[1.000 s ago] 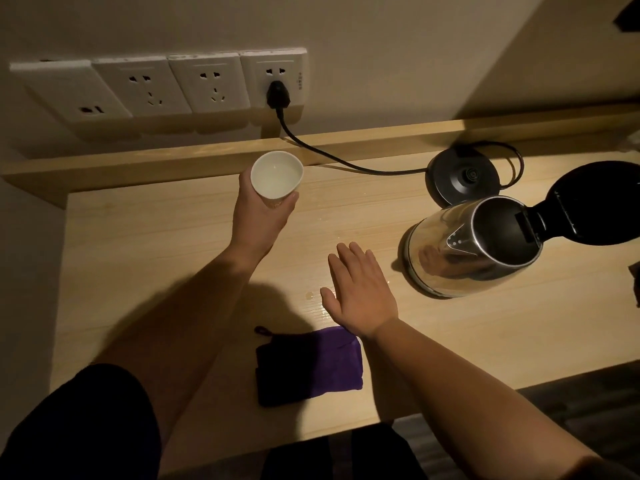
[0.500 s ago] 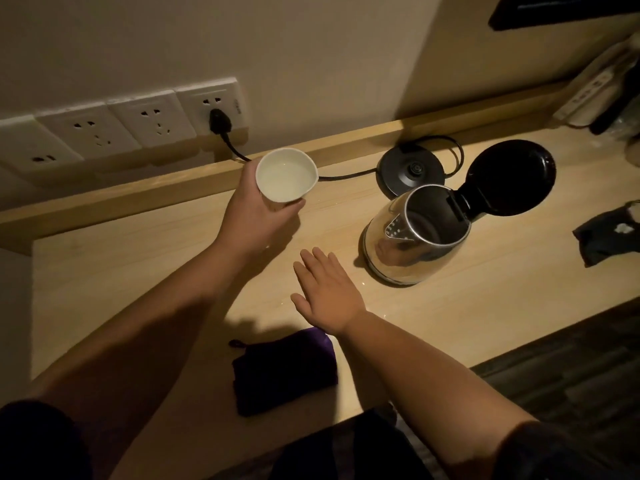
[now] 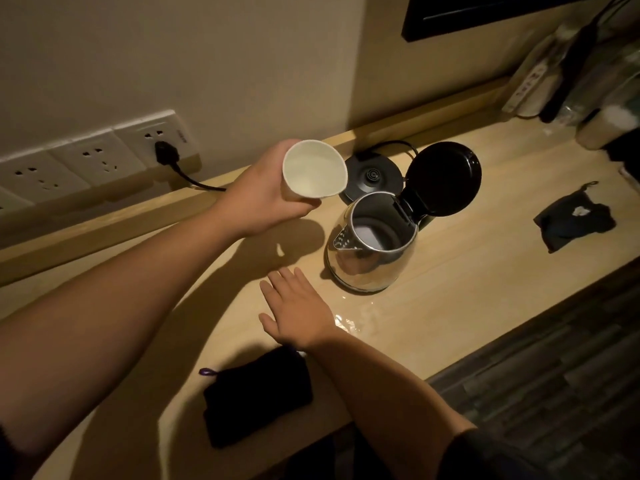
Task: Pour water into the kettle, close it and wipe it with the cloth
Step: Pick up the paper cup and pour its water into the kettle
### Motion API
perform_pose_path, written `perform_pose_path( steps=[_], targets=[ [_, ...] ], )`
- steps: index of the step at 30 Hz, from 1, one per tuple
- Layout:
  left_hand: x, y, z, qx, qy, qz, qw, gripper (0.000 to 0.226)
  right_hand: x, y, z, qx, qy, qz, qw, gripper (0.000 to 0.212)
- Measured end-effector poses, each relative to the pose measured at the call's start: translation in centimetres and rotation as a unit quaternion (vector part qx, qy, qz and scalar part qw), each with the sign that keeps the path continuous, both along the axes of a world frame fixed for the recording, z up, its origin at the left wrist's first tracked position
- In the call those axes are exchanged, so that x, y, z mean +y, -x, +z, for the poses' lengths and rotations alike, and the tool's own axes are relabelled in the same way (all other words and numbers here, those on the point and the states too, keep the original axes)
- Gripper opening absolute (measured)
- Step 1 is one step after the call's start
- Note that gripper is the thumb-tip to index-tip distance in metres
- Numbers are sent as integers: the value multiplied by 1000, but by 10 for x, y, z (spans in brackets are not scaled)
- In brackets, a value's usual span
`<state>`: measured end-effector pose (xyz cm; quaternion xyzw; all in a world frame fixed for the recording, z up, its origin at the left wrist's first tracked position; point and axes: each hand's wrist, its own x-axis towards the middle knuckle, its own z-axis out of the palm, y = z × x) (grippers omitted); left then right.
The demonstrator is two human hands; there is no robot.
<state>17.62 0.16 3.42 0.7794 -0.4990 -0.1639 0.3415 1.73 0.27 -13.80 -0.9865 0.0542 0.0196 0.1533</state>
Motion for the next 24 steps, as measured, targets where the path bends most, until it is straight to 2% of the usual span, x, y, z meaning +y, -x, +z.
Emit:
perform_pose_path(
  steps=[4,9,24],
  targets=[
    [-14,5,4,-3,-2,-42,999,80,0,-1,-5,-7,-8,-6,1000,64],
    [-24,6,8,-47,-17,-89,995,80,0,-2,-6,-8,-7,-7,1000,64],
    [-37,13,20,-163,-38,-158,973,77,0,-1,-3,-10,1,-4,1000,65]
  ],
)
